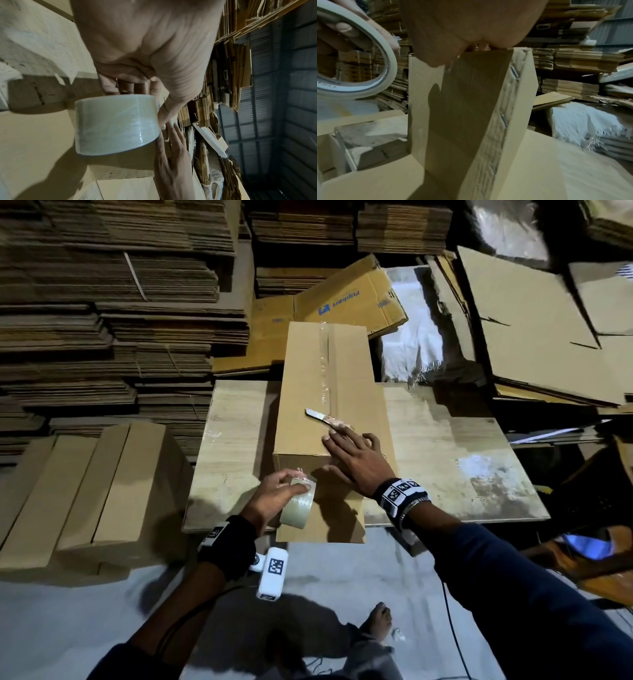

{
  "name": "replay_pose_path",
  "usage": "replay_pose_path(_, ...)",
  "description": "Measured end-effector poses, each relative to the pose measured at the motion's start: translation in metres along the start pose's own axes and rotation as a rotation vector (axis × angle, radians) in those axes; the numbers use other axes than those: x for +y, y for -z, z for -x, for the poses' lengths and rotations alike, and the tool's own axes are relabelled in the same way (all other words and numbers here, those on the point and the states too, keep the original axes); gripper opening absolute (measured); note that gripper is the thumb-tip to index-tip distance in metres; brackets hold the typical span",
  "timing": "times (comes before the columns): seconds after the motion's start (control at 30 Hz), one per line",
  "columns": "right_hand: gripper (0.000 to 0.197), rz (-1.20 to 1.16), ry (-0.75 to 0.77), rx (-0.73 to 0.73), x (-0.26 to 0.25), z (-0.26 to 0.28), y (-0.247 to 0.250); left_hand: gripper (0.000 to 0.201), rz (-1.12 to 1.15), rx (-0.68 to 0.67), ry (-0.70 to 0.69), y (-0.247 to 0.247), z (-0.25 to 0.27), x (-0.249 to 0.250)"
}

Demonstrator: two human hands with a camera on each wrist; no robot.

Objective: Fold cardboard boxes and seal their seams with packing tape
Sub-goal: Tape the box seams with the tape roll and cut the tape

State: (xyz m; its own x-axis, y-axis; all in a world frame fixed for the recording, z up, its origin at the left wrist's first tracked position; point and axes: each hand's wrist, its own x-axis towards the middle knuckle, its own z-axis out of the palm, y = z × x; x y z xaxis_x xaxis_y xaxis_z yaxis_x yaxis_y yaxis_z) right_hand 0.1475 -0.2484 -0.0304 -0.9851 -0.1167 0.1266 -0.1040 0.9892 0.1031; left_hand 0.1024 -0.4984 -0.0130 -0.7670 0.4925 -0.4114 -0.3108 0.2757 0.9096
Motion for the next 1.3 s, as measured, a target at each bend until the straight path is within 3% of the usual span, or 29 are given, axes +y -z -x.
replay_pose_path(0.13, 0.054, -0.004, 0.045, -0.001, 0.007, -0.003, 0.005, 0.020, -0.013, -0.059, -0.028, 0.003, 0.003, 0.013)
replay_pose_path(0.3, 0.070, -0.082, 0.062, -0.042, 0.008, -0.005, 0.021, 0.021, -0.031, -0.093, -0.053, 0.002, 0.008, 0.037)
replay_pose_path(0.4, 0.055, -0.419, -0.085, 0.035, -0.007, -0.010, 0.046, 0.020, -0.087, -0.144, -0.087, 0.006, 0.004, 0.049)
replay_pose_path(0.5, 0.035, -0.886, -0.220, -0.007, -0.023, -0.020, 0.071, 0.021, -0.107, -0.180, -0.081, 0.009, -0.001, 0.063)
replay_pose_path(0.63, 0.026, -0.935, -0.251, -0.012, -0.029, -0.024, 0.077, 0.024, -0.156, -0.220, -0.107, 0.009, -0.008, 0.078)
replay_pose_path(0.8, 0.017, -1.096, -0.367, 0.098, -0.025, -0.020, 0.072, 0.024, -0.206, -0.229, -0.109, 0.002, -0.012, 0.088)
replay_pose_path(0.87, 0.015, -0.987, -0.368, 0.173, -0.025, -0.017, 0.074, 0.035, -0.247, -0.227, -0.126, -0.002, -0.012, 0.092)
replay_pose_path(0.97, 0.016, -0.921, -0.352, 0.238, -0.019, -0.013, 0.079, 0.067, -0.315, -0.188, -0.097, -0.003, -0.012, 0.097)
replay_pose_path(1.07, 0.018, -1.045, -0.387, 0.233, -0.001, -0.009, 0.083, 0.042, -0.322, -0.211, -0.213, 0.000, -0.006, 0.101)
replay_pose_path(1.17, 0.013, -1.226, -0.417, 0.217, 0.002, -0.001, 0.082, 0.035, -0.252, -0.239, -0.294, 0.005, 0.000, 0.100)
replay_pose_path(1.23, 0.012, -1.342, -0.439, 0.211, -0.004, 0.003, 0.078, 0.038, -0.323, -0.251, -0.328, 0.012, -0.001, 0.100)
replay_pose_path(1.3, 0.011, -1.407, -0.513, 0.263, -0.003, 0.008, 0.070, 0.055, -0.522, -0.177, -0.366, 0.023, -0.008, 0.101)
